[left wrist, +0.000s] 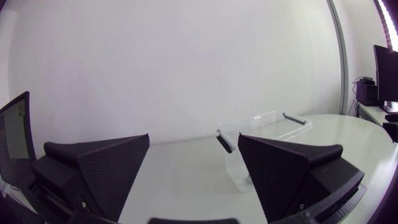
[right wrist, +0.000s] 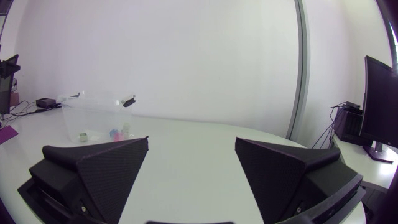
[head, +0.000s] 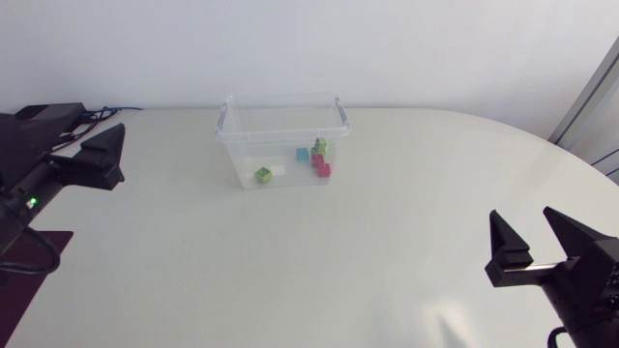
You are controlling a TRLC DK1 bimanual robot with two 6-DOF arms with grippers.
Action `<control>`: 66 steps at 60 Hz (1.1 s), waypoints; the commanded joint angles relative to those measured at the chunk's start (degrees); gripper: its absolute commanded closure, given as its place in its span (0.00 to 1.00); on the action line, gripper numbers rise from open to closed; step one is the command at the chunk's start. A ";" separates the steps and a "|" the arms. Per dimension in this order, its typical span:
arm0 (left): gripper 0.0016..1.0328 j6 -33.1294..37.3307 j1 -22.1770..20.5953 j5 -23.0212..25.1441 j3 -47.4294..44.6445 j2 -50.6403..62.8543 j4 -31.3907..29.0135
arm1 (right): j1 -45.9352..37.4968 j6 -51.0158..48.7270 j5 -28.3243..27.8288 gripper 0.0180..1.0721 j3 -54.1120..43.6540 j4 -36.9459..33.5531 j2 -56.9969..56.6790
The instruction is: Place the duplo bricks in the container
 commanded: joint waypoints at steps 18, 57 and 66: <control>0.03 -2.89 2.07 -0.33 -11.74 -16.83 -3.92 | -0.32 -0.01 0.16 0.04 -1.50 -0.39 -0.39; 0.03 -7.81 0.25 -2.15 -22.74 -36.35 -15.41 | 0.47 3.15 1.01 0.04 -1.50 0.03 -0.26; 0.04 -8.34 0.05 -2.35 -23.92 -38.44 -16.64 | 0.56 3.49 1.10 0.04 -1.50 0.08 -0.25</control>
